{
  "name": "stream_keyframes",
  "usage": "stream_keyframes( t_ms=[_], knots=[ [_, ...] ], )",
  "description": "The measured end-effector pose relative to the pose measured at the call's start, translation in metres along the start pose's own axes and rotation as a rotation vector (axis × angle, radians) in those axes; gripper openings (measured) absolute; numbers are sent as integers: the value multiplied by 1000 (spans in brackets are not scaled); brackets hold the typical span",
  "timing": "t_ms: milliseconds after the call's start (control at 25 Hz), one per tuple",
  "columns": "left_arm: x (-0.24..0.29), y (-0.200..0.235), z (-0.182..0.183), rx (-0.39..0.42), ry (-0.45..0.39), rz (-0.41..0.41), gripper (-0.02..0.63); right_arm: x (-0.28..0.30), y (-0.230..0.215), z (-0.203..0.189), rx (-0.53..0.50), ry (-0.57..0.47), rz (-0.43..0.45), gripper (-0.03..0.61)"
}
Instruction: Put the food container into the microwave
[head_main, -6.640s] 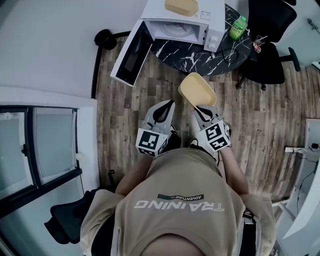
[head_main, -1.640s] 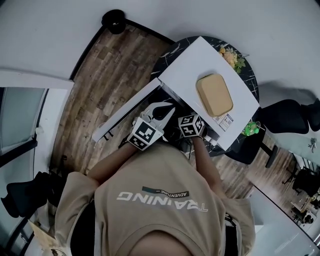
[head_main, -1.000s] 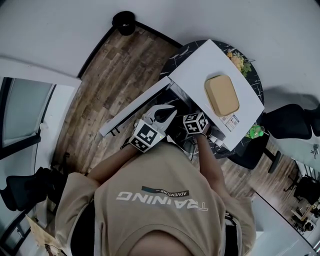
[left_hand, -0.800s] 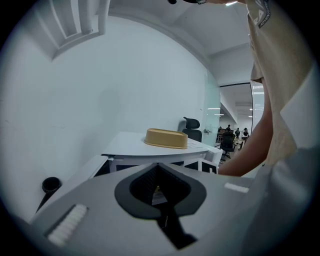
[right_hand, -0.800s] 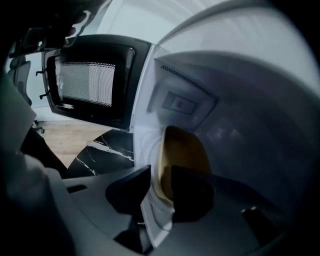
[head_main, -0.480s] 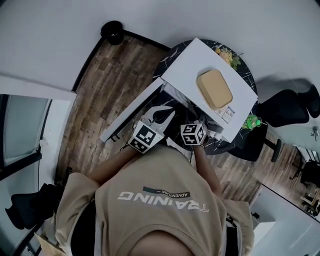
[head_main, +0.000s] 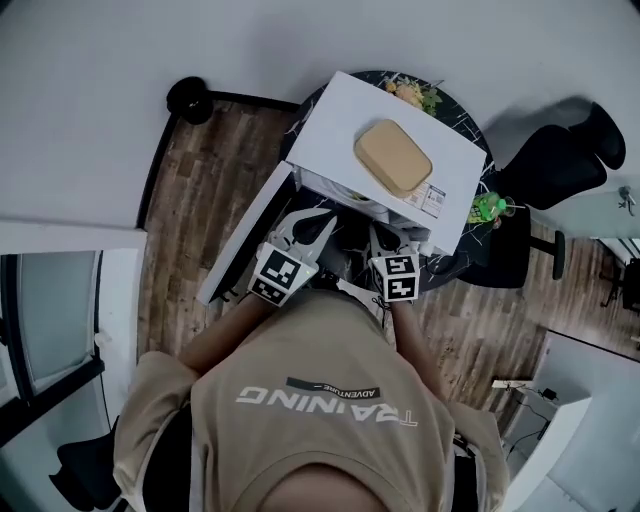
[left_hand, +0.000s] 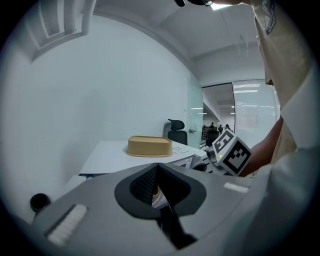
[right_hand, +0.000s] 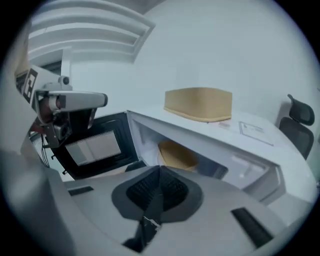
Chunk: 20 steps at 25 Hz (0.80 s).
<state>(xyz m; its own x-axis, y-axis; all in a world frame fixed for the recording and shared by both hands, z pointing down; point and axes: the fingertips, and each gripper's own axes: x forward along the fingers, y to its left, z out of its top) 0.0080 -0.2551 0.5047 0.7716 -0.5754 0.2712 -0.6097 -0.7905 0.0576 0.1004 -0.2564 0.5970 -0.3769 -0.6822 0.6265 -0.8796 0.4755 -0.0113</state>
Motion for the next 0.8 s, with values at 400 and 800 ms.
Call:
stream_keyframes(
  t_ms=[400,800],
  knots=[
    [14,-5,30,45,-35,-33,3,-53,2,37,22,-135,33,11],
    [21,-13,73,61,-78,-35,3,-91,-11,80,-13,-252,43,9]
  ],
)
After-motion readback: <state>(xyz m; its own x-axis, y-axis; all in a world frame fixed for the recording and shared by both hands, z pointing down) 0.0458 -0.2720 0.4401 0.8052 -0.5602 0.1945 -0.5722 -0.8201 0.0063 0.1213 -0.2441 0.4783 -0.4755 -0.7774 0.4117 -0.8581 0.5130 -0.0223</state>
